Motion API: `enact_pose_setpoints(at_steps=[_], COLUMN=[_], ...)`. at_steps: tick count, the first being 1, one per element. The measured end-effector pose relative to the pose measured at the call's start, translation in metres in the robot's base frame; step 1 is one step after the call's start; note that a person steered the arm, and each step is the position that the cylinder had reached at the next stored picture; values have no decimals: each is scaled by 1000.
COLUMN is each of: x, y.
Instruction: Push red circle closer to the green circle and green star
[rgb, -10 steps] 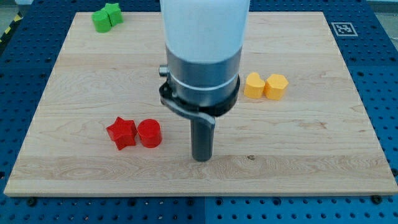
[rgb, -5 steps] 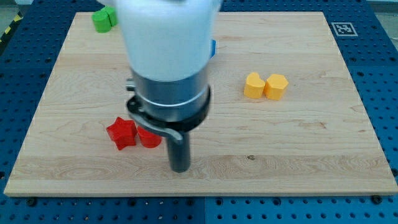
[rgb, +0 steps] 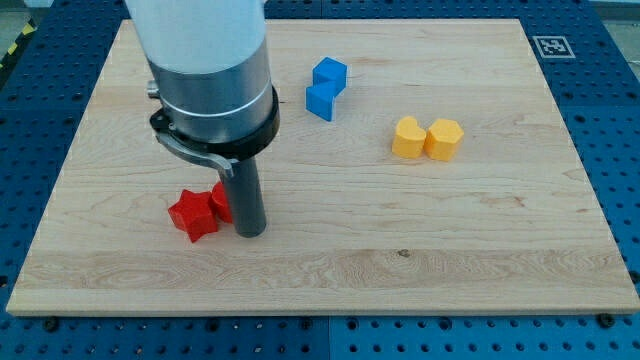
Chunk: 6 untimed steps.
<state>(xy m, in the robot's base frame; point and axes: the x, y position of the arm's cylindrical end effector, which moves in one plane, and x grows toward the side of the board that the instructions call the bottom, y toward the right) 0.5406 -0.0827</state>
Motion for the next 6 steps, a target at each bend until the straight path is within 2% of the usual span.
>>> enact_pose_setpoints(at_steps=[3,6], x=[-23,-26], y=[-7,-8])
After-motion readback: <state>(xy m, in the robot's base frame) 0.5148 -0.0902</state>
